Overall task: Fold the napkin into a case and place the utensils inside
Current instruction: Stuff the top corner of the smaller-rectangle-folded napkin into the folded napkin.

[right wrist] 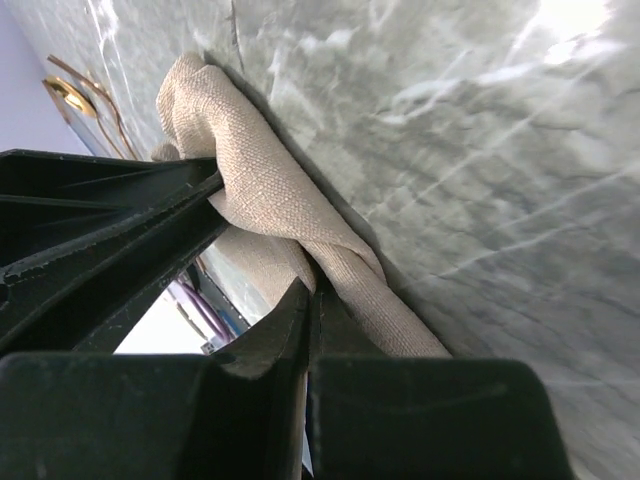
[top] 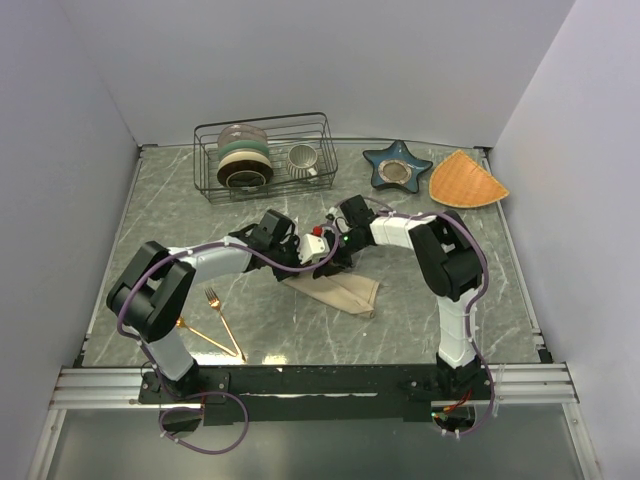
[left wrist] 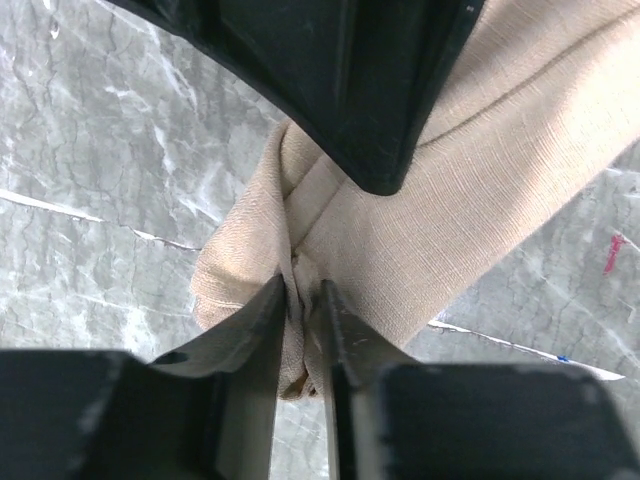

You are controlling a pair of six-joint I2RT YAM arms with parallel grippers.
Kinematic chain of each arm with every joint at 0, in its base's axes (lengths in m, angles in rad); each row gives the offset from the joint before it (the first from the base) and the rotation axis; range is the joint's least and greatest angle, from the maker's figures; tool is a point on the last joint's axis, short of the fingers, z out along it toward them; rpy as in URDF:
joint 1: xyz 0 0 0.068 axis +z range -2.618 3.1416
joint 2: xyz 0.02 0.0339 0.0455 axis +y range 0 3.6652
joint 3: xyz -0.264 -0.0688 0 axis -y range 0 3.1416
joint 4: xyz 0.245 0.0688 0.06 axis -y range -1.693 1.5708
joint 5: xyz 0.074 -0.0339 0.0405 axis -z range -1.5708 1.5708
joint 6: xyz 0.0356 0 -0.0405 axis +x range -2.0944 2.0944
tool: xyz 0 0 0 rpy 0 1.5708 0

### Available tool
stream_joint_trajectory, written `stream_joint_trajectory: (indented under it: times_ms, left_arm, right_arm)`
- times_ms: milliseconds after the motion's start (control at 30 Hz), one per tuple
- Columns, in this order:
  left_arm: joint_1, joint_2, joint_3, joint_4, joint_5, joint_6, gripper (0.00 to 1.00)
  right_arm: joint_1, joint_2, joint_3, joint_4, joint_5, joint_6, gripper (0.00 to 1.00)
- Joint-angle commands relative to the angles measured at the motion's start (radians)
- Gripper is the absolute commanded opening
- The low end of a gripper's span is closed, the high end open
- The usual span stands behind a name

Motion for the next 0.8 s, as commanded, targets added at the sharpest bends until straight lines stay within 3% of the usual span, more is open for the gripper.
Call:
stream_joint_trajectory:
  times_ms: [0, 433, 633, 767]
  left_arm:
    - [0.008, -0.003, 0.010, -0.054, 0.038, -0.010, 0.28]
    - [0.008, 0.021, 0.016, -0.057, 0.032, 0.013, 0.25]
    - [0.008, 0.026, 0.017, -0.059, 0.035, 0.012, 0.25]
    - [0.028, -0.005, 0.022, -0.051, 0.058, -0.013, 0.30]
  right_arm:
    - [-0.023, -0.062, 0.004, 0.019, 0.054, 0.005, 0.00]
    - [-0.027, -0.105, 0.032, 0.026, 0.056, -0.013, 0.00]
    - [-0.041, -0.015, 0.058, -0.012, 0.123, -0.049, 0.00]
    - [-0.041, 0.056, 0.073, -0.026, 0.139, -0.053, 0.00]
